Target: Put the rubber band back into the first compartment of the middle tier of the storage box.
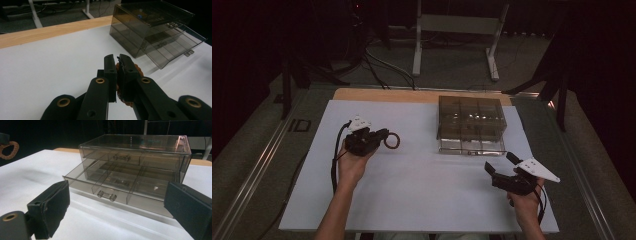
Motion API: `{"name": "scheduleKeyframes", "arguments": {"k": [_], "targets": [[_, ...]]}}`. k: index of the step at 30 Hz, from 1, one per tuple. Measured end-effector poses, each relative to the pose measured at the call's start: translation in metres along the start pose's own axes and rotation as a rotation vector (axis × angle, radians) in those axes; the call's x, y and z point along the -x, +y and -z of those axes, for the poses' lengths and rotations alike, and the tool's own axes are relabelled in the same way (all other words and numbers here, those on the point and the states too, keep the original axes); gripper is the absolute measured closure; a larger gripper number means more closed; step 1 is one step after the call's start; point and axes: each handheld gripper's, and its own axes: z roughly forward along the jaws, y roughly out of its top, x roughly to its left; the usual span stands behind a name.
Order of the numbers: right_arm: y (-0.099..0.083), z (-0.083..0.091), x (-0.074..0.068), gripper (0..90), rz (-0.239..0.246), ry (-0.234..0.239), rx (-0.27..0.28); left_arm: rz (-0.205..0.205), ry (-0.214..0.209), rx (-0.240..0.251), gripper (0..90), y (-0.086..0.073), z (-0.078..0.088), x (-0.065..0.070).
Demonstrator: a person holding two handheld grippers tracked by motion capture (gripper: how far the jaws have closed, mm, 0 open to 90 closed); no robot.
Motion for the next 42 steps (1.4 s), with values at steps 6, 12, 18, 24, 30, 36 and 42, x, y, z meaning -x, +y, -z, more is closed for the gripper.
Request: {"name": "scheduleKeyframes", "arguments": {"k": [6,12,18,24,30,36,42], "targets": [[0.000,0.000,0.000,6.9,0.001,0.001,0.000,0.001,-0.011,0.003,87.3,0.005,-0.007,0.003],[0.000,0.000,0.001,6.9,-0.001,0.000,0.000,-0.006,-0.013,-0.001,87.3,0.008,-0.011,0.005],[0.000,0.000,0.001,6.9,-0.001,0.001,0.000,0.002,-0.021,0.005,87.3,0.010,-0.016,0.007],[0.000,0.000,0.001,6.9,-0.001,0.000,-0.001,0.002,-0.027,0.007,87.4,0.012,-0.020,0.010],[0.000,0.000,0.001,6.9,-0.001,0.000,-0.001,-0.005,-0.030,0.010,87.4,0.016,-0.024,0.014],[0.000,0.000,0.001,6.9,0.000,0.001,0.000,-0.002,-0.037,0.016,87.4,0.019,-0.028,0.017],[0.000,0.000,0.001,6.9,0.000,0.002,0.001,-0.006,-0.045,0.016,87.4,0.022,-0.033,0.022]]}}
